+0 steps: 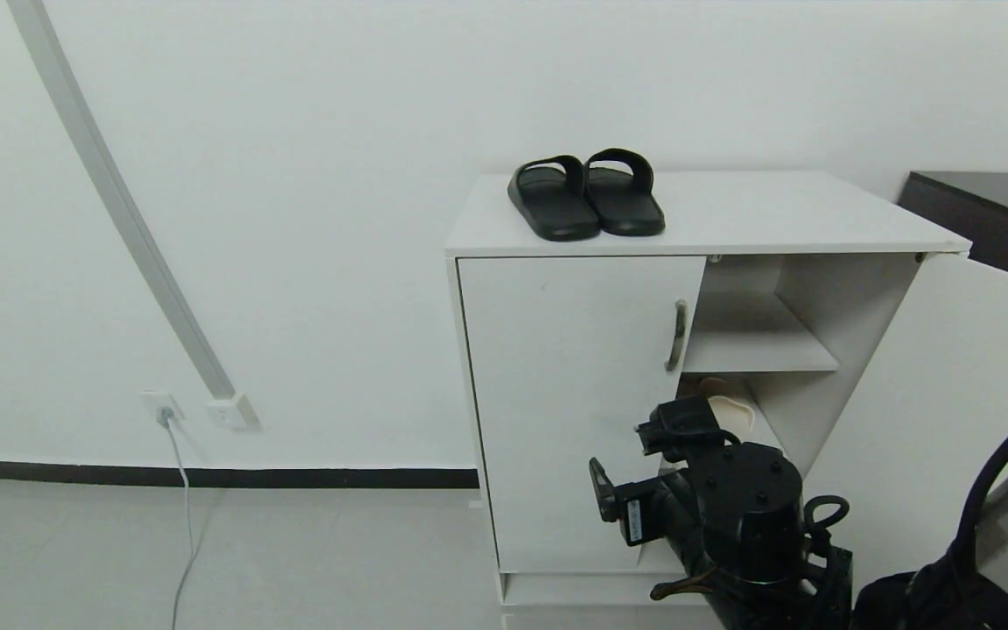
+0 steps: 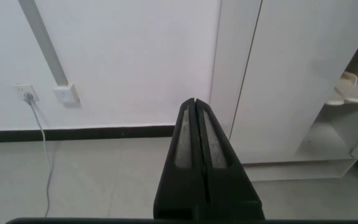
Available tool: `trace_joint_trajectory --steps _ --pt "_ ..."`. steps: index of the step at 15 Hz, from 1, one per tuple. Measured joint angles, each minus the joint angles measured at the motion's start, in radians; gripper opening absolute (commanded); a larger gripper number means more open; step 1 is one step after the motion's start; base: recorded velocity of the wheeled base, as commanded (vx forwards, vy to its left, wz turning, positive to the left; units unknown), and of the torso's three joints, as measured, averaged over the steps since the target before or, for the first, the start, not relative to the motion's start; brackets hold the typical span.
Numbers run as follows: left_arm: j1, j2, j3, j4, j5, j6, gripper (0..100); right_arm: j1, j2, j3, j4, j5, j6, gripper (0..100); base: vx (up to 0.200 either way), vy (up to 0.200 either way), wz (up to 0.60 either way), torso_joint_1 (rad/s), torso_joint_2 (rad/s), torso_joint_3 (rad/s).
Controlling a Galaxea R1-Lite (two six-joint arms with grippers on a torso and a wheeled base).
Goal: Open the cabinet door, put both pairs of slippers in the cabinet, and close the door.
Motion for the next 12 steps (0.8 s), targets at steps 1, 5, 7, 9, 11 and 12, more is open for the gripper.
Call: trace_joint_trajectory --steps 1,5,7,9,11,12 --pt "0.001 0.000 0.000 0.000 0.000 0.001 0 -0.001 0.000 0.000 0.000 0.000 0.000 100 0.000 0.000 0.00 0.168 -0.48 -0.325" --pt "0.000 0.000 0.000 0.000 0.000 0.000 0 0.000 -0.001 0.000 0.000 0.000 0.000 100 0.000 0.000 0.00 0.183 -0.50 -0.314" --pt "0.000 0.000 0.000 0.000 0.000 0.000 0 0.000 -0.001 0.001 0.000 -0.001 0.000 100 0.000 0.000 0.00 0.205 -0.52 -0.312" --pt "0.000 0.000 0.000 0.000 0.000 0.000 0 0.000 -0.003 0.003 0.000 -0.001 0.000 100 0.000 0.000 0.00 0.215 -0.52 -0.317" --pt "0.001 0.000 0.000 0.000 0.000 0.000 0 0.000 -0.004 0.006 0.000 -0.001 0.000 100 0.000 0.000 0.00 0.222 -0.55 -0.312" --pt "0.000 0.000 0.000 0.000 0.000 0.000 0 -0.001 -0.004 0.008 -0.001 -0.001 0.001 100 0.000 0.000 0.00 0.242 -0.56 -0.330"
